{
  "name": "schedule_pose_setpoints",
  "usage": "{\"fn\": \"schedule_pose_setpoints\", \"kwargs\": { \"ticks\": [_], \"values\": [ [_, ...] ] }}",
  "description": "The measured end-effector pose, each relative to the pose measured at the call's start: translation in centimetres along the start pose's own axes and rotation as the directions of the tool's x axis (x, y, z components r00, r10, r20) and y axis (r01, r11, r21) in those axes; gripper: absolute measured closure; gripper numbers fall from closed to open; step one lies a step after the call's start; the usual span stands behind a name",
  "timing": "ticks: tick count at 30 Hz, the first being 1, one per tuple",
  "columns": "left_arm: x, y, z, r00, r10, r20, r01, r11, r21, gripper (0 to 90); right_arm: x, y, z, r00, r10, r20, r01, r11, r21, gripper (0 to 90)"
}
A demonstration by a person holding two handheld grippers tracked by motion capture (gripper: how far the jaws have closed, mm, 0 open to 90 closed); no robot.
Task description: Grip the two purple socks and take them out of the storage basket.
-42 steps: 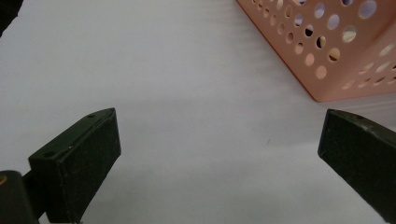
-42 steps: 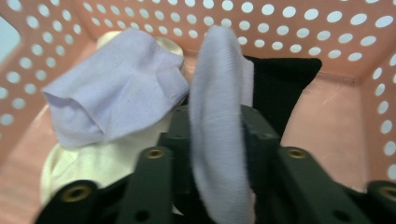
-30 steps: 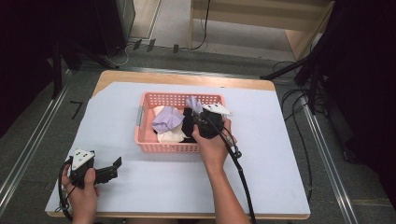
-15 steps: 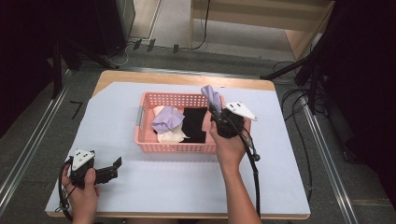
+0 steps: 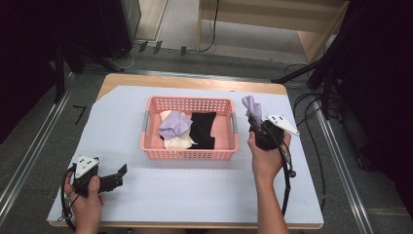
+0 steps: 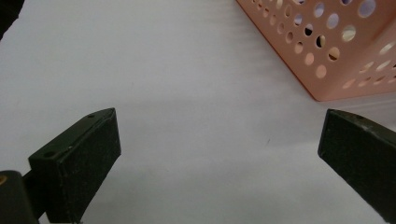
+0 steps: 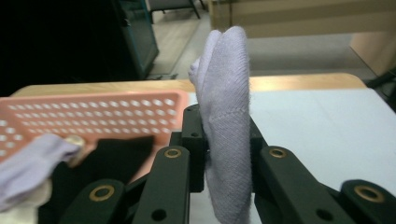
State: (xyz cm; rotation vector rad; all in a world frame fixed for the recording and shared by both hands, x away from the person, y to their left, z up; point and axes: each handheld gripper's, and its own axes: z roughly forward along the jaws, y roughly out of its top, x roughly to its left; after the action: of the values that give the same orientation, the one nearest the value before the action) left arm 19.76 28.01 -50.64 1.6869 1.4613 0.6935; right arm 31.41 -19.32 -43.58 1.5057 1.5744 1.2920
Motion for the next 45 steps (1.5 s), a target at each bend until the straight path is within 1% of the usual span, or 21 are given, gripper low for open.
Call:
{"fn": "schedule_pose_setpoints", "kwargs": {
  "ticks": [2, 7, 8, 9, 10, 12, 14, 16, 17, 22, 24, 27, 30, 33, 36, 37, 38, 39, 40, 41, 45],
  "values": [
    [0.0, 0.0, 0.0, 1.0000, 0.000, 0.002, 0.000, 1.0000, -0.001, 0.1, -0.9, -0.5, -0.1, 0.9996, 0.018, 0.023, -0.018, 1.000, 0.014, 78.8],
    [0.0, 0.0, 0.0, 1.0000, 0.000, -0.003, 0.000, 1.0000, 0.001, 0.1, -3.0, -1.8, -0.1, 0.9966, 0.031, 0.076, -0.034, 0.998, 0.044, 78.6],
    [0.0, 0.0, 0.0, 1.0000, 0.000, -0.003, 0.000, 1.0000, -0.001, 0.1, -3.7, -2.3, -0.1, 0.9948, 0.030, 0.097, -0.036, 0.998, 0.057, 76.3],
    [0.0, 0.0, 0.0, 1.0000, 0.001, -0.003, -0.001, 1.0000, -0.001, 0.1, -3.7, -2.3, -0.1, 0.9948, 0.030, 0.097, -0.036, 0.998, 0.057, 76.3],
    [0.0, 0.0, 0.0, 1.0000, 0.001, -0.003, -0.001, 1.0000, -0.001, 0.1, -4.1, -2.6, -0.1, 0.9934, 0.029, 0.111, -0.036, 0.997, 0.061, 72.4],
    [0.0, 0.0, 0.0, 1.0000, 0.002, -0.003, -0.002, 1.0000, -0.001, 0.1, -4.5, -2.7, 0.0, 0.9911, 0.047, 0.125, -0.055, 0.996, 0.063, 57.0],
    [0.0, 0.0, 0.0, 1.0000, 0.008, -0.002, -0.008, 1.0000, 0.003, 0.1, -4.5, -2.5, -0.2, 0.9902, 0.057, 0.128, -0.062, 0.997, 0.038, 51.7],
    [0.0, 0.0, 0.0, 1.0000, 0.009, -0.002, -0.009, 1.0000, 0.003, 0.1, -4.0, -1.9, -0.6, 0.9918, 0.095, 0.086, -0.096, 0.995, 0.016, 46.4],
    [0.0, 0.0, 0.0, 1.0000, 0.010, -0.002, -0.010, 0.9999, 0.003, 0.1, -4.0, -1.9, -0.6, 0.9918, 0.095, 0.086, -0.096, 0.995, 0.016, 46.4],
    [-0.1, 0.0, 0.0, 1.0000, 0.004, -0.005, -0.004, 1.0000, -0.001, 0.1, -1.6, -1.1, -0.4, 0.9974, 0.062, 0.037, -0.063, 0.998, 0.031, 46.4],
    [0.0, 0.0, 0.0, 1.0000, 0.003, -0.004, -0.003, 1.0000, -0.002, 0.1, -0.4, -0.8, 0.0, 0.9988, 0.043, 0.024, -0.044, 0.998, 0.036, 46.4],
    [0.0, 0.0, 0.0, 1.0000, 0.002, -0.001, -0.002, 1.0000, -0.003, 0.1, 1.8, -0.4, 0.8, 0.9998, 0.015, -0.011, -0.014, 0.999, 0.042, 46.4],
    [0.0, 0.0, 0.0, 1.0000, 0.000, 0.000, 0.000, 1.0000, -0.004, 0.1, 3.7, -0.2, 1.6, 0.9992, 0.001, -0.039, 0.001, 0.999, 0.048, 46.4],
    [0.0, 0.0, 0.0, 1.0000, -0.001, 0.001, 0.001, 1.0000, -0.003, 0.1, 6.1, -0.2, 2.5, 0.9967, -0.021, -0.078, 0.026, 0.998, 0.064, 46.5],
    [0.0, 0.0, 0.0, 1.0000, -0.003, 0.001, 0.003, 1.0000, -0.004, 0.1, 8.1, -0.3, 3.2, 0.9937, -0.033, -0.107, 0.042, 0.996, 0.081, 47.0],
    [0.0, 0.0, 0.0, 1.0000, -0.004, 0.001, 0.004, 1.0000, -0.004, 0.1, 8.9, -0.4, 3.5, 0.9913, -0.046, -0.123, 0.056, 0.995, 0.077, 47.3],
    [0.0, 0.0, 0.0, 1.0000, -0.004, 0.002, 0.004, 1.0000, -0.004, 0.1, 9.4, -0.4, 3.7, 0.9907, -0.042, -0.129, 0.054, 0.995, 0.089, 47.3],
    [0.0, 0.0, 0.0, 1.0000, -0.004, -0.002, 0.004, 1.0000, -0.001, 0.1, 10.0, -0.5, 4.0, 0.9889, -0.052, -0.139, 0.065, 0.994, 0.092, 47.4],
    [0.0, 0.0, 0.0, 1.0000, -0.004, -0.002, 0.004, 1.0000, -0.001, 0.1, 11.3, -0.8, 4.6, 0.9854, -0.069, -0.156, 0.085, 0.991, 0.103, 47.5],
    [0.0, 0.0, 0.0, 1.0000, -0.004, -0.002, 0.004, 1.0000, -0.001, 0.1, 11.3, -0.8, 4.6, 0.9854, -0.069, -0.156, 0.085, 0.991, 0.103, 47.5],
    [0.1, 0.0, 0.0, 1.0000, -0.005, 0.001, 0.005, 1.0000, -0.002, 0.1, 13.0, -1.5, 5.6, 0.9813, -0.074, -0.178, 0.098, 0.986, 0.133, 47.5]
  ]
}}
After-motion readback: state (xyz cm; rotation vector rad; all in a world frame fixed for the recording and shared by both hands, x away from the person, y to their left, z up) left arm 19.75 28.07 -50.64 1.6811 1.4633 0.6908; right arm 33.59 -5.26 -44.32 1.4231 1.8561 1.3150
